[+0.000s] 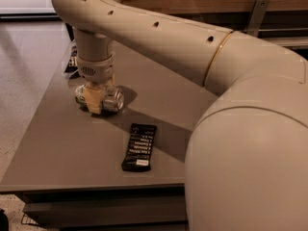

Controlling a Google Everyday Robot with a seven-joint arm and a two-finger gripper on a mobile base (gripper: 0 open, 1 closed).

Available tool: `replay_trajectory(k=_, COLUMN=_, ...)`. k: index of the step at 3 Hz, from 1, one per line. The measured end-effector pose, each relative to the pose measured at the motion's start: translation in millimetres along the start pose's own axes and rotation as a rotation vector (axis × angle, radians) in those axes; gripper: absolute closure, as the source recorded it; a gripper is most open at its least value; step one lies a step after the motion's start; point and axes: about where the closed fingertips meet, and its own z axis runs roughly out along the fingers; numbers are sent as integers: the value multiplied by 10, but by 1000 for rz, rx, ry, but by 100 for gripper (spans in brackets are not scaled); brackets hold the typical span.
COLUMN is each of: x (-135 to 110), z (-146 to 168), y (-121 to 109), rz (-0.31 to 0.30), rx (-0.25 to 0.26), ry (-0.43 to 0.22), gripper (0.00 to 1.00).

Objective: Place 7up can upright

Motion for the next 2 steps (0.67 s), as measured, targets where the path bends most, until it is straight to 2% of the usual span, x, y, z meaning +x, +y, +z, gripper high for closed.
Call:
replay_trajectory(k=1, x=0, z=0, y=0, rz=0, rx=0, ry=0, gripper=100)
replay_trajectory(k=2, x=61, z=-107, y=-25, rz=36, rx=4, ry=-44, gripper=100)
